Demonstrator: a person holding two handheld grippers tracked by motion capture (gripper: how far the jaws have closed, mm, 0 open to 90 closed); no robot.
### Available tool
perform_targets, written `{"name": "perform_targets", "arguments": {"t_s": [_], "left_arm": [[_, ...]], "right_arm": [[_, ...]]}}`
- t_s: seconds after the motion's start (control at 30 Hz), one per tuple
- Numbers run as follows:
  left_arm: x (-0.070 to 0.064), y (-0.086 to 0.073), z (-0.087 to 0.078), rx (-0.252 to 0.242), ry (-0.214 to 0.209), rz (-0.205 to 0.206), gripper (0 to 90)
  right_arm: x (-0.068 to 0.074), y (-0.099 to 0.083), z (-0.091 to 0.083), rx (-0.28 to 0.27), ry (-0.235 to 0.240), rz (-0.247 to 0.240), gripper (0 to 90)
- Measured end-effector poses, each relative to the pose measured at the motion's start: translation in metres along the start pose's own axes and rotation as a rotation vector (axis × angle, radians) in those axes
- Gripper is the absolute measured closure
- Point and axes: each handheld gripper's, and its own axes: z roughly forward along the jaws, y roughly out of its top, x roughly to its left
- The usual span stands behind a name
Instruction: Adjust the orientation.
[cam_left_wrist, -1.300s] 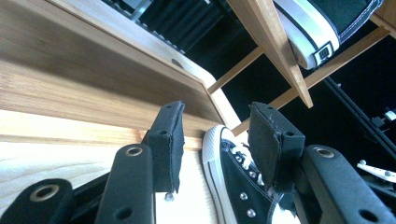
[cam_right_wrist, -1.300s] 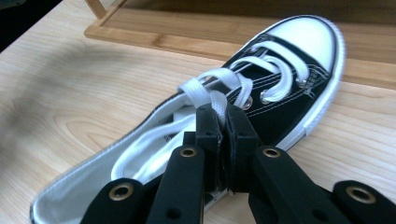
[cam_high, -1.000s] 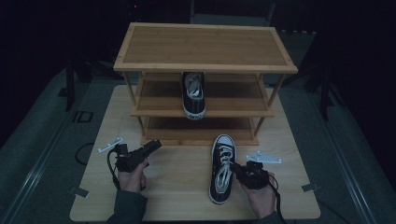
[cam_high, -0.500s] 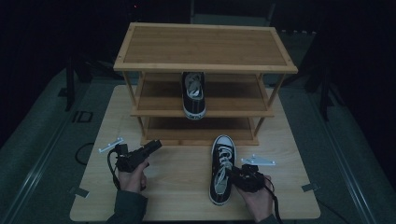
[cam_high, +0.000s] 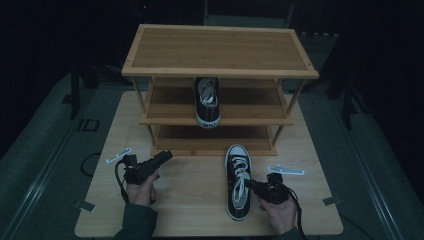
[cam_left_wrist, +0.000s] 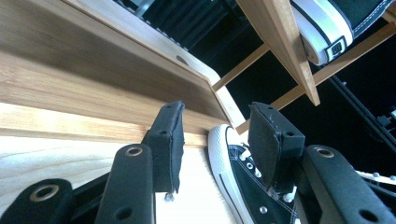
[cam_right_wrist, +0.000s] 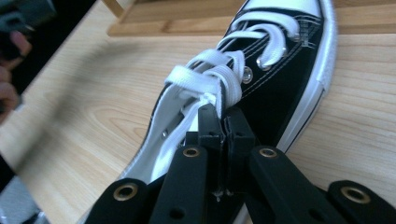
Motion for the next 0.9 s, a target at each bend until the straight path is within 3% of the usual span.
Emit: {"name": "perform_targets", "arguments": {"t_s": [0.07, 0.27, 0.9], "left_arm": [[0.001, 0.000, 0.000, 0.001, 0.002, 0.002, 55.9], [0.003, -0.001, 0.000, 0.003, 0.012, 0.006, 55.9], [0.007, -0.001, 0.001, 0.011, 0.035, 0.016, 55.2]], "right_arm": [[0.001, 0.000, -0.003, -0.017, 0.012, -0.015, 88.0], [-0.001, 0.004, -0.015, -0.058, 0.071, 0.037, 88.0], [0.012, 0.018, -0.051, -0.117, 0.109, 0.019, 87.9]]}}
